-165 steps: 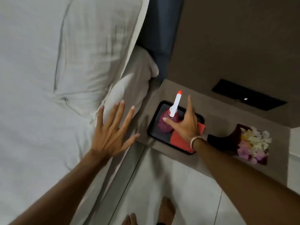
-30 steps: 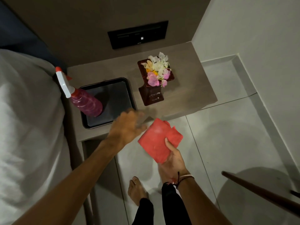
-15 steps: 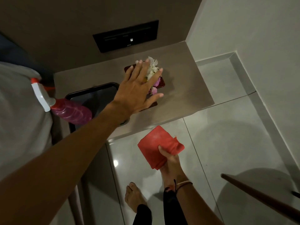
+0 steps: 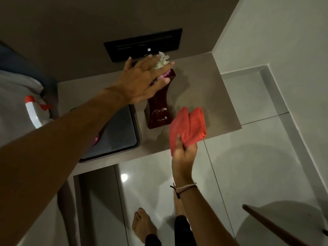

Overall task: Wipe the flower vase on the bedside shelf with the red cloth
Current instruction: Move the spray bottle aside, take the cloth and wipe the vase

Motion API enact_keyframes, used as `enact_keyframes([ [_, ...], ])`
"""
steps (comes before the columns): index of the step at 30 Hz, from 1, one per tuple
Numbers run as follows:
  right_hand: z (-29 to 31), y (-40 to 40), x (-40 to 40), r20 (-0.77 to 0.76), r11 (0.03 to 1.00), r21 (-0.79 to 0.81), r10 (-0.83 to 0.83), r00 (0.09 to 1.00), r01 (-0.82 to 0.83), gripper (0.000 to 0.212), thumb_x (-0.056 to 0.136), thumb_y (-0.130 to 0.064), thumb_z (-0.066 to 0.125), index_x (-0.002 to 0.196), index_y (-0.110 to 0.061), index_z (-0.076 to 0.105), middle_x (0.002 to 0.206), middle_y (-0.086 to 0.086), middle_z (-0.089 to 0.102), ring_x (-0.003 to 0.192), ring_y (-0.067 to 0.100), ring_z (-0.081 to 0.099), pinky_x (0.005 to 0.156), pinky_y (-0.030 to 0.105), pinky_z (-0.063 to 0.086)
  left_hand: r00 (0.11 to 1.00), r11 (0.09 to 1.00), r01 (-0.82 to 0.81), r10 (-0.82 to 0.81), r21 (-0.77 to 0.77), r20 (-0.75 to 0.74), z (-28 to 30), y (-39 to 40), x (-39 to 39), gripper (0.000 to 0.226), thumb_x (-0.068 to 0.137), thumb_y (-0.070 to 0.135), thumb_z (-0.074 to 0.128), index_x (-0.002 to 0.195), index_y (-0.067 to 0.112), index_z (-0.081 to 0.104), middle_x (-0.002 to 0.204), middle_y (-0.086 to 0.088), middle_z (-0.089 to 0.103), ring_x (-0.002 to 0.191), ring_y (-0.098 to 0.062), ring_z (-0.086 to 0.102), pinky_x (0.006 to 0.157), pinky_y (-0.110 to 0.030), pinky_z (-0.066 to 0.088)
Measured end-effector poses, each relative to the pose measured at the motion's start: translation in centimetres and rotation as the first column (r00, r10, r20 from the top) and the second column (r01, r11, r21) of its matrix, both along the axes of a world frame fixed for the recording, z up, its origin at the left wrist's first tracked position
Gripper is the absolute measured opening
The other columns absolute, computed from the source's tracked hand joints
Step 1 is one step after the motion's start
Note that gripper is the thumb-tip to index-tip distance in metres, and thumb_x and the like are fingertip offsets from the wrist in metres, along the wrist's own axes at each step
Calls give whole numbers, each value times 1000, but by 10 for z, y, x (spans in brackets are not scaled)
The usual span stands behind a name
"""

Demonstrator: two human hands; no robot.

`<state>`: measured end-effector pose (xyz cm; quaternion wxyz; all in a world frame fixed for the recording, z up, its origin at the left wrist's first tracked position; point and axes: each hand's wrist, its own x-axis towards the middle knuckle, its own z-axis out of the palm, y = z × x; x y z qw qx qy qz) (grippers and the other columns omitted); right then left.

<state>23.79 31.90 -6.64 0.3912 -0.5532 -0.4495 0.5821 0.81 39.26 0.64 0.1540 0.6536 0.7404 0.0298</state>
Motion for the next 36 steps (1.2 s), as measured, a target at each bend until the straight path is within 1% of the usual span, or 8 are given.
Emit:
enact_keyframes([
  [2,-1,10,-15,169,975,220,-1,986,-37,37,95,7,51,132,4,57,113,8,74,94,2,69,80,14,53,1000,1000,17,-17,12,-24,0,-1,1,62,98,65,20,157,49,13,172,-11,12,159,-35,6,123,-68,10],
  [4,-9,17,-33,297,941,308,47,954,-143,52,89,18,50,140,12,45,141,30,53,127,32,59,104,35,53,999,1000,22,-22,9,-38,1,-2,1,65,94,69,17,156,51,13,171,-17,11,158,-40,6,124,-64,12],
  [6,-13,17,-46,375,906,344,107,921,-245,61,93,10,48,151,2,34,161,26,27,145,36,38,109,48,50,997,999,39,-39,3,-67,3,-2,2,70,90,74,12,156,52,11,169,-21,12,157,-43,10,124,-63,16],
  [9,-29,10,-55,553,806,421,135,822,-416,54,104,-27,37,154,-9,34,164,26,20,147,42,33,108,60,47,989,997,78,-75,18,-130,3,-3,0,72,89,74,8,157,51,10,166,-23,21,155,-42,21,123,-62,23],
  [16,-58,13,-53,870,643,288,134,474,-710,64,98,-28,49,157,-19,27,165,25,20,153,44,16,119,65,27,982,996,73,-62,57,-181,-2,-7,7,70,90,70,9,157,49,17,161,-18,31,147,-38,33,123,-60,25],
  [25,-75,13,-37,950,582,173,116,291,-794,70,99,-41,56,159,-21,25,165,22,23,153,43,18,119,62,27,985,996,71,-60,63,-164,-1,-6,7,70,92,68,10,158,45,21,159,-22,31,145,-38,32,121,-57,31],
  [31,-87,6,-15,974,515,60,156,163,-855,67,94,-29,68,153,-19,39,159,23,37,146,45,35,112,63,39,973,990,119,-101,79,-206,-7,-12,13,70,94,67,11,159,41,19,160,-28,26,150,-43,24,127,-53,20],
  [36,-74,7,-2,908,536,125,278,314,-835,62,88,-5,71,146,-13,51,154,22,45,143,44,40,114,66,35,979,989,119,-102,92,-176,-3,-6,8,66,98,62,19,158,37,26,155,-28,33,139,-42,36,120,-54,33],
])
